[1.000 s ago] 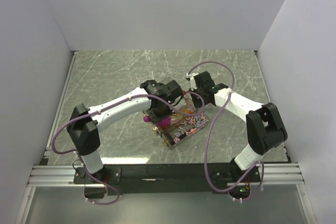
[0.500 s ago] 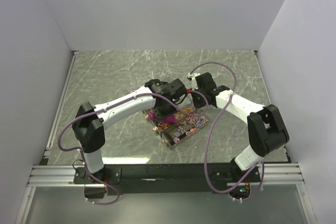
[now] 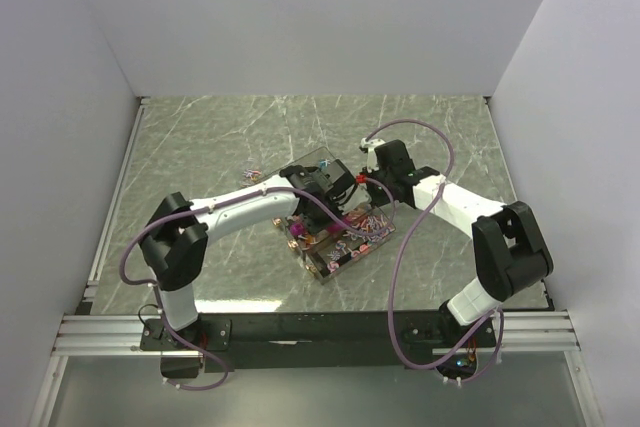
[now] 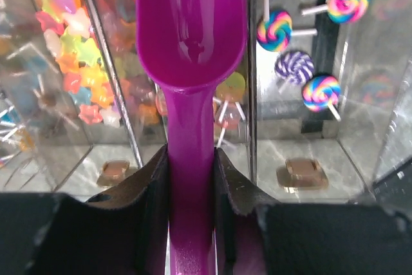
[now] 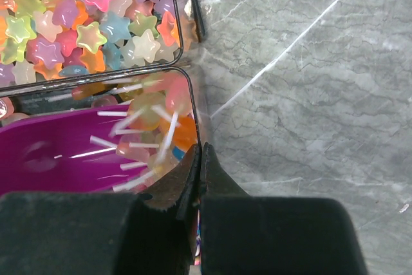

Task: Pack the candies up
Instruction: Scoop the fake candies from the storage box.

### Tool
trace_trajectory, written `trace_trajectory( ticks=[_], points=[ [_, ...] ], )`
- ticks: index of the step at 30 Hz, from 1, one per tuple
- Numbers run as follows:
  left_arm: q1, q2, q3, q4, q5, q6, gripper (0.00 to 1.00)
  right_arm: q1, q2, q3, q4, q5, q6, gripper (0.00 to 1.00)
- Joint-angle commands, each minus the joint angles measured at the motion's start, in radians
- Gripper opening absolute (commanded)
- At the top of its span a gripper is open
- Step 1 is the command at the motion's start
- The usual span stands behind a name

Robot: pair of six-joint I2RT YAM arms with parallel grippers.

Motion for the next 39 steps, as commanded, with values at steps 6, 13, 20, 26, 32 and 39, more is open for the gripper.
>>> trace_trajectory(
  ticks=[6,13,20,26,32,39],
  points=[
    [-0.018,0.06,-0.084,0.346,0.11,-0.059,0.01,0.029,0.001,-0.03,0.112,-0.13,0.093,0.0],
    [-0.018,0.013,-0.16,0.451,0.089,-0.123,0.01,0.027,-0.002,-0.039,0.106,-0.097,0.093,0.0],
    [-0.015,-0.129,-0.305,0.527,0.037,-0.128,0.01,0.001,-0.003,-0.044,0.095,-0.058,0.082,0.0],
    [-0.015,-0.205,-0.395,0.571,0.026,-0.128,0.01,-0.002,-0.002,-0.041,0.086,-0.032,0.069,0.0],
    [-0.015,-0.256,-0.441,0.581,-0.002,-0.128,0.01,-0.004,0.001,-0.042,0.081,-0.009,0.055,0.0],
    [-0.016,-0.336,-0.501,0.627,-0.006,-0.128,0.01,-0.01,0.007,-0.038,0.073,-0.003,0.046,0.0]
  ],
)
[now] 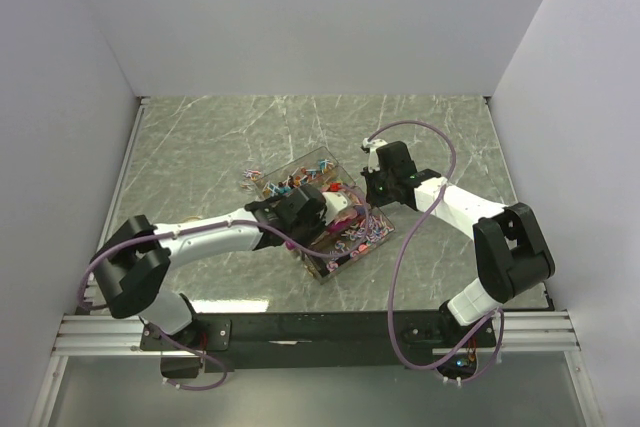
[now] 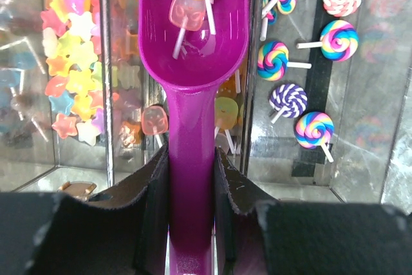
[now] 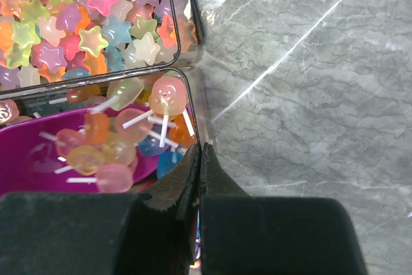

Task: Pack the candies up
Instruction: Scoop the fake candies from the storage box.

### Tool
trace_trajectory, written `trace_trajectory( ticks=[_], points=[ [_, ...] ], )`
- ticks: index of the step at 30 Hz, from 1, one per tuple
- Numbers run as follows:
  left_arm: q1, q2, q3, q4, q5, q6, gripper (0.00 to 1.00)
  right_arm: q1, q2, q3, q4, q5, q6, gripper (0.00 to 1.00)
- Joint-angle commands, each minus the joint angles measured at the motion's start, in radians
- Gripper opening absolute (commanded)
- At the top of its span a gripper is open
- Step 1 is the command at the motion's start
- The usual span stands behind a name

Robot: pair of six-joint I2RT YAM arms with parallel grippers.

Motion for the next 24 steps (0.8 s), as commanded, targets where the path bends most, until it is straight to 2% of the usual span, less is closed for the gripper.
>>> trace_trajectory(
  ticks=[1,11,14,20,23,24],
  points=[
    [-0.016,-0.08,-0.018,0.091,0.021,-0.006,0.01,-0.004,0.021,-0.011,0.038,0.001,0.026,0.0],
    [-0.016,-0.153,-0.074,0.084,0.027,-0.006,0.01,-0.002,0.032,-0.001,0.025,-0.005,0.019,0.0],
    [-0.014,-0.187,-0.089,0.083,0.018,-0.006,0.01,-0.004,0.029,0.007,0.016,-0.014,0.015,0.03],
    [-0.014,-0.242,-0.072,0.038,-0.001,-0.006,0.01,-0.004,-0.005,0.024,-0.014,-0.026,0.022,0.2],
    [-0.013,-0.279,-0.066,0.019,-0.025,-0.006,0.01,-0.004,-0.04,0.03,-0.027,-0.026,0.022,0.4],
    [-0.01,-0.296,-0.062,0.014,-0.036,-0.008,0.01,-0.004,-0.055,0.035,-0.036,-0.02,0.026,0.52]
  ],
)
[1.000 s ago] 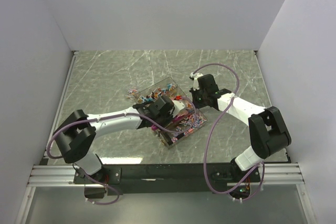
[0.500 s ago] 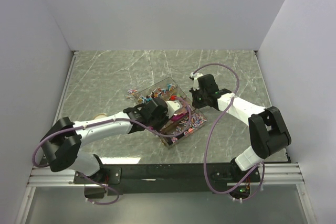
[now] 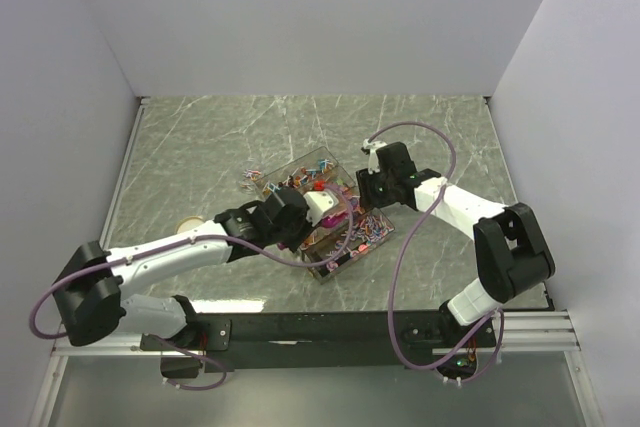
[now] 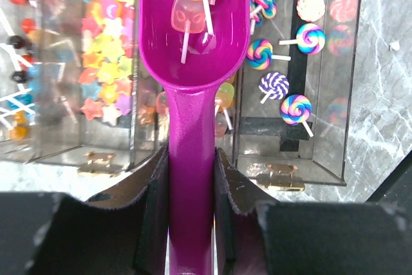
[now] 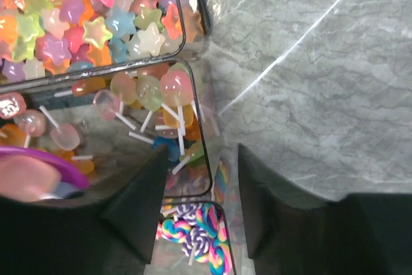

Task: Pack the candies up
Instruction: Scoop the fake candies from the storage box, then place the fake candies in the packing bottle.

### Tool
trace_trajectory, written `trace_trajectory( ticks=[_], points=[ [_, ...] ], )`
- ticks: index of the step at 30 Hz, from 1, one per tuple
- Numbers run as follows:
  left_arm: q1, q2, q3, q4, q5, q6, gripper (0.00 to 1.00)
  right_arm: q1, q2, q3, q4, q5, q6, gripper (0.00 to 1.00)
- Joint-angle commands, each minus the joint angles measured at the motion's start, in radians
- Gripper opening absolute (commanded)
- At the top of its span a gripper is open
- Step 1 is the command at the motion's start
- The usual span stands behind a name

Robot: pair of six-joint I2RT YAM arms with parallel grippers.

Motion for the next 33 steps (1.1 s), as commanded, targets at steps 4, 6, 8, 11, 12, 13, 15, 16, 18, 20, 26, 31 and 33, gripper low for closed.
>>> trace_trajectory(
  ticks=[4,6,8,11,12,13,15,16,18,20,26,31,33],
  points=[
    [0.044,-0.106,0.039,-0.019,-0.057,-0.006,0.01,-0.003,-0.114,0.03,-0.033,0.015,0.015,0.68],
    [0.072,-0.136,0.039,-0.033,-0.054,-0.006,0.01,-0.003,-0.155,0.025,-0.049,0.034,0.025,0.75],
    [0.124,-0.152,0.036,-0.048,-0.049,-0.042,0.01,-0.003,-0.18,0.027,-0.064,0.065,0.036,0.79],
    [0.197,-0.179,0.035,-0.08,-0.06,-0.038,0.01,-0.003,-0.238,0.019,-0.087,0.097,0.058,0.83],
    [0.217,-0.188,0.039,-0.103,-0.064,-0.034,0.01,-0.004,-0.267,0.017,-0.092,0.101,0.065,0.85],
    [0.259,-0.195,0.041,-0.113,-0.066,-0.028,0.01,-0.003,-0.284,0.013,-0.093,0.102,0.071,0.86],
    [0.299,-0.211,0.041,-0.128,-0.086,-0.025,0.01,-0.003,-0.332,-0.001,-0.098,0.101,0.094,0.89],
    [0.34,-0.215,0.041,-0.14,-0.092,0.009,0.01,-0.003,-0.347,-0.007,-0.098,0.1,0.102,0.89],
    [0.4,-0.219,0.044,-0.162,-0.104,0.024,0.01,-0.001,-0.389,-0.024,-0.101,0.083,0.119,0.89],
    [0.431,-0.215,0.055,-0.179,-0.109,0.035,0.01,0.003,-0.413,-0.029,-0.109,0.08,0.121,0.91],
    [0.523,-0.172,0.073,-0.218,-0.169,0.05,0.01,0.005,-0.496,-0.058,-0.096,0.063,0.119,0.93],
    [0.573,-0.112,0.104,-0.243,-0.208,0.095,0.01,0.006,-0.536,-0.079,-0.073,0.026,0.124,0.93],
    [0.576,-0.083,0.125,-0.267,-0.221,0.109,0.01,0.005,-0.544,-0.082,-0.072,0.028,0.122,0.94]
  ],
)
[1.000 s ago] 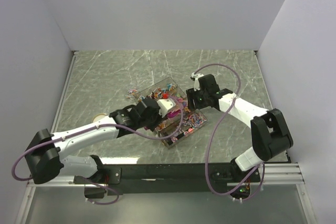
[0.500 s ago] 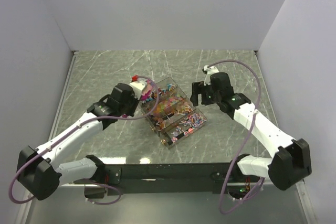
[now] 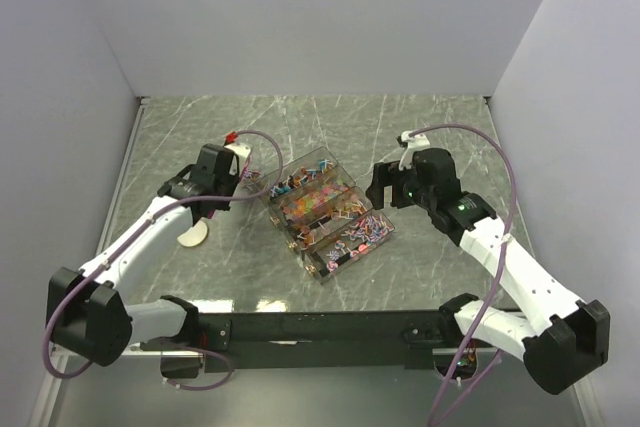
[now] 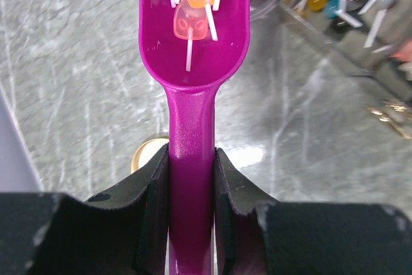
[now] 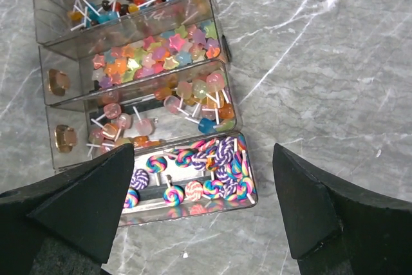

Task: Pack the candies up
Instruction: Place the fake candies in the packing bottle.

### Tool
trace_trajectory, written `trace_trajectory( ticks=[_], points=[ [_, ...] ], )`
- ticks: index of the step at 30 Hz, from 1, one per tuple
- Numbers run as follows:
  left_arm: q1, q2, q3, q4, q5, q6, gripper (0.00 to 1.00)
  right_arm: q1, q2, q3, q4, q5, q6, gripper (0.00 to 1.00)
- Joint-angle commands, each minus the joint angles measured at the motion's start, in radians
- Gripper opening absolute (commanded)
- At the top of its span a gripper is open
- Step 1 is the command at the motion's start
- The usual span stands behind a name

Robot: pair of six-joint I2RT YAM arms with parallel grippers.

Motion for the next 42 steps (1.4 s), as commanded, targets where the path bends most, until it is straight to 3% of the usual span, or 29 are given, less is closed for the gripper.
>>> trace_trajectory(
  ticks=[1,15,42],
  points=[
    [0.007,0.027,0.075,-0.016,-0.06,0.053,0.01,0.004,-0.031,-0.016,0.038,-0.017,0.006,0.94],
    [0.002,0.148,0.176,-0.136,-0.114,0.101,0.01,0.004,-0.074,-0.028,0.058,-0.063,0.0,0.94],
    [-0.167,0.251,0.294,-0.332,-0.311,0.18,0.01,0.004,-0.088,-0.043,0.075,-0.061,-0.008,0.94]
  ],
)
